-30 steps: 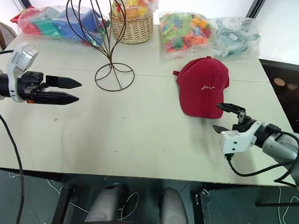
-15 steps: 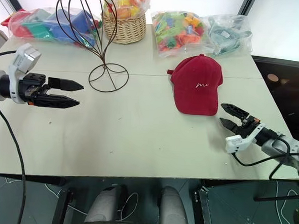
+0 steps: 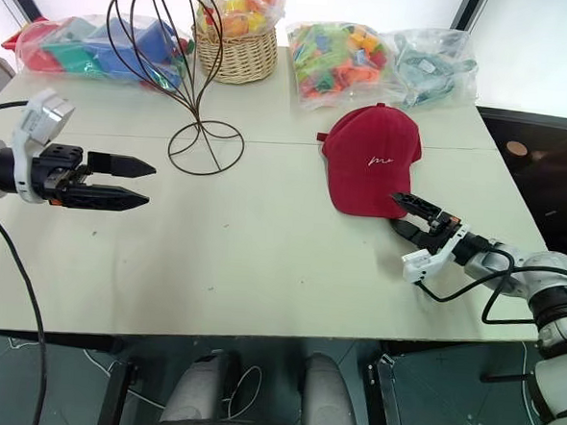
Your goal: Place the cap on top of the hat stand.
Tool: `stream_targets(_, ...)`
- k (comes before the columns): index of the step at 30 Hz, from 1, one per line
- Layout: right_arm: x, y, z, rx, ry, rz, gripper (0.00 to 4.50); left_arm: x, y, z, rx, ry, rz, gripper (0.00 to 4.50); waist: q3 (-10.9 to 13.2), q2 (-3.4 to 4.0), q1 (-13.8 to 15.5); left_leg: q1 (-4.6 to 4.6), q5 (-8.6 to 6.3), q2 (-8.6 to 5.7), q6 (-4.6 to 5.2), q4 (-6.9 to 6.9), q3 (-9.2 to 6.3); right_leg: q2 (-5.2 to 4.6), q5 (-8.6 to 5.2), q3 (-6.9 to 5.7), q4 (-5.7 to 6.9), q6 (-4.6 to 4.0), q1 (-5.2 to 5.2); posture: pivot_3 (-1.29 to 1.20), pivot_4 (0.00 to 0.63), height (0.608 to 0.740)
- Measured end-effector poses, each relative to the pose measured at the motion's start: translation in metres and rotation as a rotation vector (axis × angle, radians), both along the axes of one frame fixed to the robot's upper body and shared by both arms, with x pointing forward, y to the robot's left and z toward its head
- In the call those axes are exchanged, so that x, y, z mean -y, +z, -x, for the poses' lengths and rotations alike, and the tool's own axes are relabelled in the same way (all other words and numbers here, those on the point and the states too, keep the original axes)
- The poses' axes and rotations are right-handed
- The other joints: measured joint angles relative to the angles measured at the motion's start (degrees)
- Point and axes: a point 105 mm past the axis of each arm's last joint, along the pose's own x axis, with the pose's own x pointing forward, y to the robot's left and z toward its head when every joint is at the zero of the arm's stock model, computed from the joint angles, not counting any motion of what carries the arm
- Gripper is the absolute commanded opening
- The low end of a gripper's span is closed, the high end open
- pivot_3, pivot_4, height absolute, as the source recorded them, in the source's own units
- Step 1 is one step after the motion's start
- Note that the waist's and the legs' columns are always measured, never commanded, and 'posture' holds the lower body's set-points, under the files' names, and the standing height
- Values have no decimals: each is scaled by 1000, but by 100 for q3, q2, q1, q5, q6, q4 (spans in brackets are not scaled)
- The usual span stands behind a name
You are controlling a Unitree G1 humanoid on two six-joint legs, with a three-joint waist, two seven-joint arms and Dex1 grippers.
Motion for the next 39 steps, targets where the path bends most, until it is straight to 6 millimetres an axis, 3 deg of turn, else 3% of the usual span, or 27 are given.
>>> stream_targets(6, -20, -2, -13, 2, 44, -2, 4425, 3, -1, -2, 3, -2, 11, 4500, -15, -31, -144, 31, 0, 2, 1, -9, -4, 6, 0, 3, 1, -1, 24, 0, 150, 740)
stream_targets(7, -22, -3, -15, -1, 45, -4, 4200, 3, -1, -2, 2, -2, 12, 4500, -15, -38, -168, 44, -2, 3, 3, -14, -3, 9, 0, 7, 1, -2, 32, 0, 150, 740)
stream_targets(9, -27, -4, -19, -5, 47, -10, 3671, 3, -1, -2, 4, 3, 10, 4500, -17, -48, -212, 59, -5, 7, 9, -19, -4, 13, -1, 9, 0, -3, 45, 0, 150, 740)
stream_targets(14, -31, -5, -26, -17, 24, -44, 1054, 2, -2, -3, 10, 22, 6, 4500, -26, -62, -305, 68, -5, 11, 9, -20, -7, 16, -1, 11, 1, -4, 55, 0, 150, 740)
stream_targets(16, -32, -5, -27, -18, 15, -62, 221, 0, -2, -3, 16, 37, 9, 4500, -26, -62, -311, 69, -5, 12, 9, -20, -7, 18, -1, 12, 2, -5, 55, 0, 150, 740)
stream_targets(17, -34, -3, -29, -6, 10, -87, 67, -1, -2, -3, 18, 48, 15, 4500, -26, -62, -319, 72, -5, 12, 9, -21, -6, 18, 0, 17, 3, -5, 54, 0, 150, 740)
stream_targets(29, -53, 6, -32, 26, -27, -246, 67, -14, 11, -1, 67, 108, 10, 4500, -21, -54, -259, 62, -5, 9, 8, -21, -3, 14, 0, 19, 7, -6, 44, 0, 150, 740)
stream_targets(32, -64, 38, -33, 104, -35, -333, 67, -28, 27, 0, 107, 161, -1, 4500, -7, -32, -238, 41, -5, 4, 8, -20, 5, 8, 1, 27, 13, -4, 17, 0, 150, 740)
stream_targets(35, -73, 105, -33, 270, -53, -433, 67, -37, 50, 1, 164, 186, 8, 4500, 0, -21, -146, 41, -5, 3, 9, -21, 14, 8, 1, 30, 13, -3, 11, 0, 150, 740)
stream_targets(37, -82, 167, -24, 417, -40, -508, 67, -43, 65, 2, 199, 206, 20, 4500, 3, -15, -89, 38, -5, 3, 9, -21, 15, 7, 1, 30, 13, -3, 8, 0, 150, 740)
stream_targets(39, -92, 215, -9, 530, -1, -571, 67, -46, 77, 3, 230, 206, 36, 4500, 2, -17, -36, 38, -6, 3, 9, -21, 16, 7, 1, 29, 9, -3, 10, 0, 150, 740)
